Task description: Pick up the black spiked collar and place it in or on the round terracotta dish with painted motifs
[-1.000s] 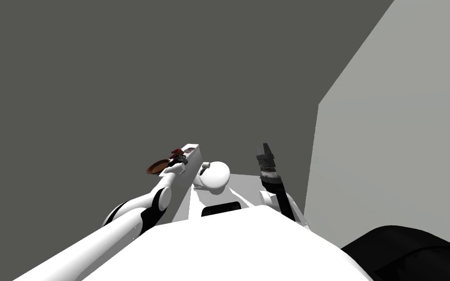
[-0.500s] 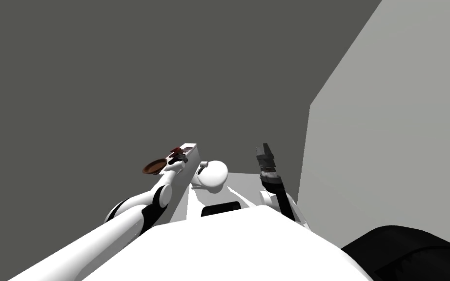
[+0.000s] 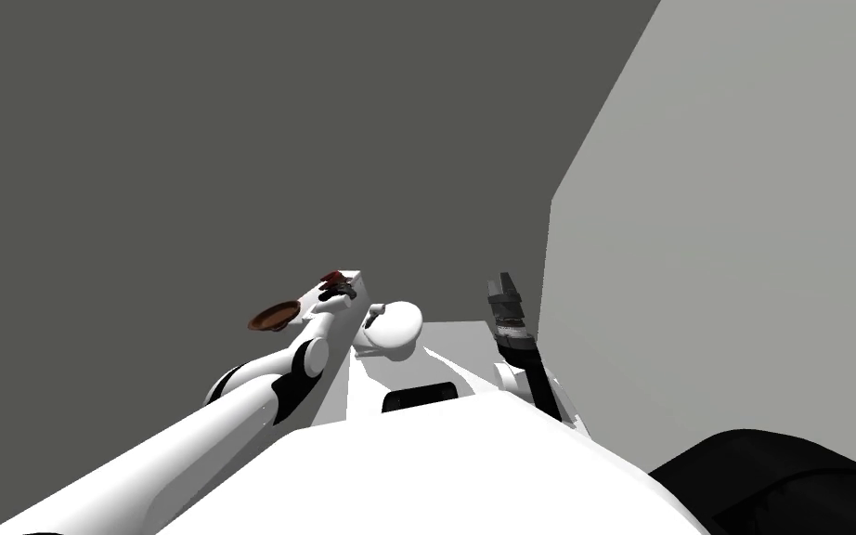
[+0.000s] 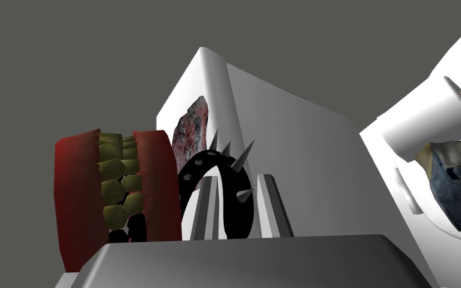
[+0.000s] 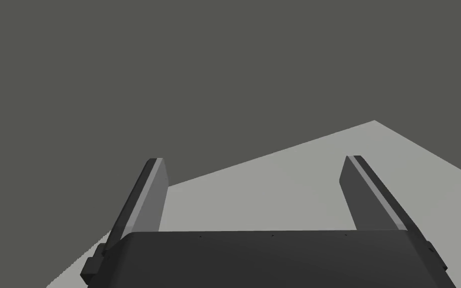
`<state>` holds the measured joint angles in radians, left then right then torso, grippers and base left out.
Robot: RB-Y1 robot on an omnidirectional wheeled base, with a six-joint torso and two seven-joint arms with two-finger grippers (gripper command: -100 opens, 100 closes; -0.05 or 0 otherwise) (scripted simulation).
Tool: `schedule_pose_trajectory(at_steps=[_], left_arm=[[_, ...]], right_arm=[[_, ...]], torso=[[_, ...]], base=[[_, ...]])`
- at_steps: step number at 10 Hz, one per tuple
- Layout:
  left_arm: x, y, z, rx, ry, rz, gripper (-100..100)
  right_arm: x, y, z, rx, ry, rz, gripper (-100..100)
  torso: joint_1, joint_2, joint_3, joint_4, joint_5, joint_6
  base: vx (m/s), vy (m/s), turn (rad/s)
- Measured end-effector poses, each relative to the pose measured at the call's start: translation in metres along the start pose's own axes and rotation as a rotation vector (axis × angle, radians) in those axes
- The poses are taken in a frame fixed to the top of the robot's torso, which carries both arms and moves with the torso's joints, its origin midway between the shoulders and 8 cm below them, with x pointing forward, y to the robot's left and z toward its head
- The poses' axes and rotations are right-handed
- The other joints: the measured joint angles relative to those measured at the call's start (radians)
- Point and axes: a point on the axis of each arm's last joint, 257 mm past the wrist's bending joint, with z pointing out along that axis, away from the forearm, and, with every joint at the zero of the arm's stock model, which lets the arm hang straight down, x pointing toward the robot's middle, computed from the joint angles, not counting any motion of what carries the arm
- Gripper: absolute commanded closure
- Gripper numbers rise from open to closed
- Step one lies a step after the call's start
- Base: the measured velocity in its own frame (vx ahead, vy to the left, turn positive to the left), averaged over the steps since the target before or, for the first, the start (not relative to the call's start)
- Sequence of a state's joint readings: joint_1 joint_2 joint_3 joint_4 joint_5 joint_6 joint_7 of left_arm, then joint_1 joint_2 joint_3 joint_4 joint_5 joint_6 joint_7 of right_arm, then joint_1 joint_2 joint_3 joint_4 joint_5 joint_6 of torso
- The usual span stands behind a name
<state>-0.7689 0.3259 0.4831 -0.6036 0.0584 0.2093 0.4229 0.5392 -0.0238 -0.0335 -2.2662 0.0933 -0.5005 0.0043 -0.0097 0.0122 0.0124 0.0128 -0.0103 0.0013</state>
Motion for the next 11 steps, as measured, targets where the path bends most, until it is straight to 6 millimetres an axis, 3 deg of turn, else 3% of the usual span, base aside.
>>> schedule_pose_trajectory(at_steps=[2,4,8,11], left_arm=[[0.011,-0.02,0.001,0.02,0.01,0.002,100],[0.021,-0.034,0.001,0.016,0.016,0.008,100],[0.006,-0.022,0.002,-0.038,-0.017,0.007,100],[-0.006,-0.019,0.0,-0.061,-0.04,0.0,100]], right_arm=[[0.0,0.0,0.0,0.0,0.0,0.0,0],[0.0,0.0,0.0,0.0,0.0,0.0,0],[0.0,0.0,0.0,0.0,0.0,-0.001,0],[0.0,0.0,0.0,0.0,0.0,-0.001,0]], torso=[[0.003,0.0,0.0,0.0,0.0,-0.001],[0.012,0.001,0.001,0.001,0.001,-0.005],[0.031,-0.003,-0.002,-0.001,0.006,-0.013],[0.03,-0.004,-0.002,-0.001,0.005,-0.012]], base=[[-0.101,-0.031,-0.064],[-0.104,0.087,0.076],[-0.035,0.165,0.152],[-0.011,0.172,0.122]])
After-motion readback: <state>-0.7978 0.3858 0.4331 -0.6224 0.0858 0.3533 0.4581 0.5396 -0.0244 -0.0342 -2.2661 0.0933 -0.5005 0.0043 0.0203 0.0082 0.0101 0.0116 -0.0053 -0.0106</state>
